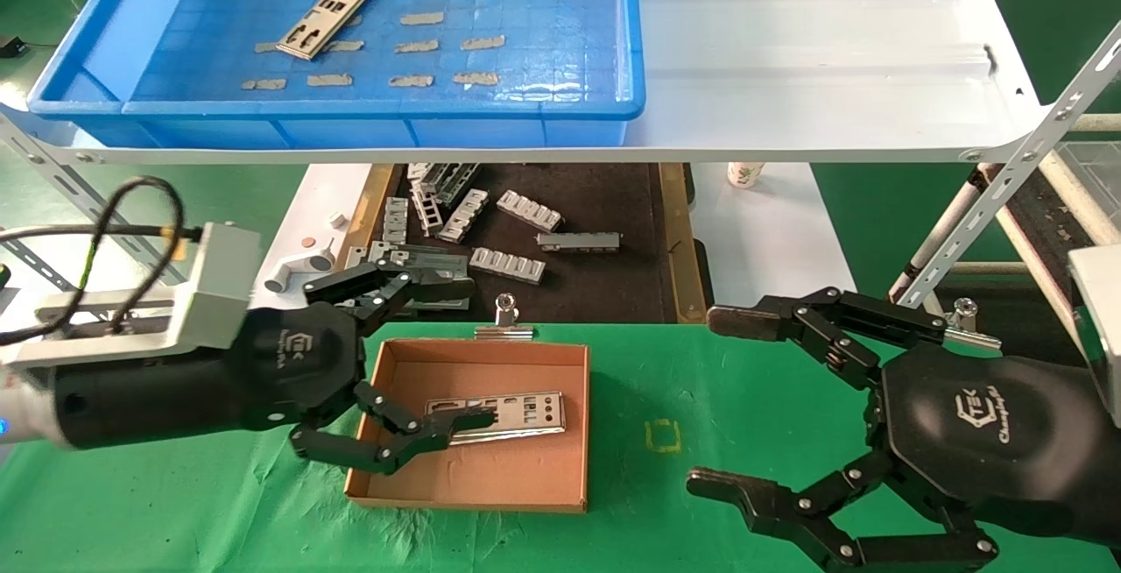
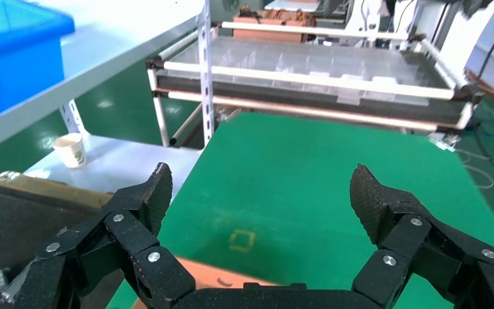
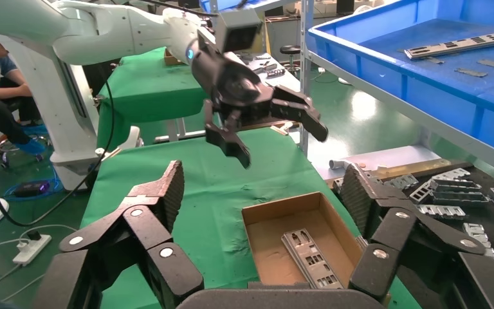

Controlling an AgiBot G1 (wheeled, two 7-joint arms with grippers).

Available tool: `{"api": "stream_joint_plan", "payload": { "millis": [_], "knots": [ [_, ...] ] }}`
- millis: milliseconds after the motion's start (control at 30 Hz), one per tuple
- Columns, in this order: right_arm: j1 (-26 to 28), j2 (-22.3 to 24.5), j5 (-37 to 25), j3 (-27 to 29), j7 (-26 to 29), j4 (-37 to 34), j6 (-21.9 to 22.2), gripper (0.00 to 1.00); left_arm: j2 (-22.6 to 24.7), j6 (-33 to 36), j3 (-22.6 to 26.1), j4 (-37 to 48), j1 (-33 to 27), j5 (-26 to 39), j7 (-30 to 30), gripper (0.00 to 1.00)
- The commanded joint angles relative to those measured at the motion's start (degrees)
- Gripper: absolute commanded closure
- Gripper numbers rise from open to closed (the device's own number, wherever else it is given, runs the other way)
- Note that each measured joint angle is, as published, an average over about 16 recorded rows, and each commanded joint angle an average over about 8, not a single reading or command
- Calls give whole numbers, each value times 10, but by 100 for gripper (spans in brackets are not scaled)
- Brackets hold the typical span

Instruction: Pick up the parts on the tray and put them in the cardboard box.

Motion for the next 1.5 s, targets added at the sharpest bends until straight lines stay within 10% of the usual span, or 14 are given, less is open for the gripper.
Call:
{"api": "stream_joint_plan", "payload": {
  "millis": [33,733,1500],
  "knots": [
    [0,0,0,0,0,0,0,0,-9,-1,-12,-23,10,-7,-15,0],
    [0,0,0,0,0,0,0,0,-93,-4,-123,-238,110,-68,-151,0],
    [0,0,0,0,0,0,0,0,-90,-5,-119,-229,106,-66,-146,0]
  ]
}}
